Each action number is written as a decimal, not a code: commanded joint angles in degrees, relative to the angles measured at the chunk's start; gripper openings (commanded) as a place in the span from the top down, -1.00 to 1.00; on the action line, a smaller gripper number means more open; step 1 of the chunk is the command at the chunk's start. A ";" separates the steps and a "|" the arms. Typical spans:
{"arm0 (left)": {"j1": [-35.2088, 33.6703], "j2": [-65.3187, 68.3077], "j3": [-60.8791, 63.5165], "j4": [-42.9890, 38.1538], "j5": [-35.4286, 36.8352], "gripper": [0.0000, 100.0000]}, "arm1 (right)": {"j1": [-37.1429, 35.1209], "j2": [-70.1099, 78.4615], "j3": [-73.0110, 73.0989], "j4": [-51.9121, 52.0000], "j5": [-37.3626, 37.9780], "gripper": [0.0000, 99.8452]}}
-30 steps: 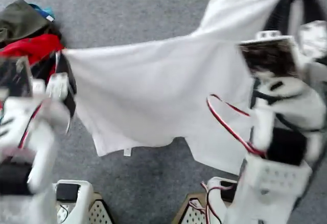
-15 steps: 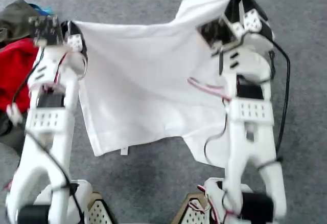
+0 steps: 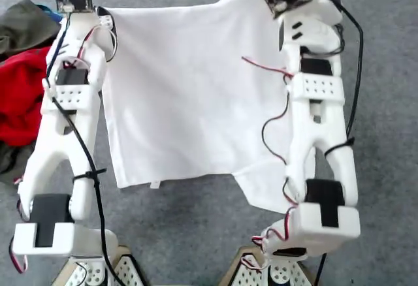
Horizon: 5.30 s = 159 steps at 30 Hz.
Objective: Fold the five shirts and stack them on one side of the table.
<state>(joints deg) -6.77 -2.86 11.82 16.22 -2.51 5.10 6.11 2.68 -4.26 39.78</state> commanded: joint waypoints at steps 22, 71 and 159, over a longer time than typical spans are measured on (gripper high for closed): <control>-1.27 7.91 -13.49 22.07 -0.88 0.94 | -1.76 17.19 -49.89 70.24 -5.36 0.97; 10.59 -14.42 40.57 34.29 -4.66 0.94 | 19.69 -52.53 51.38 72.53 16.53 0.97; 1.80 -27.43 32.13 55.47 -6.77 0.71 | 29.71 -56.57 60.35 65.93 23.30 0.73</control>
<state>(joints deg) -4.40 -28.88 50.86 67.74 -6.90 33.49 -49.19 67.82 59.56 62.46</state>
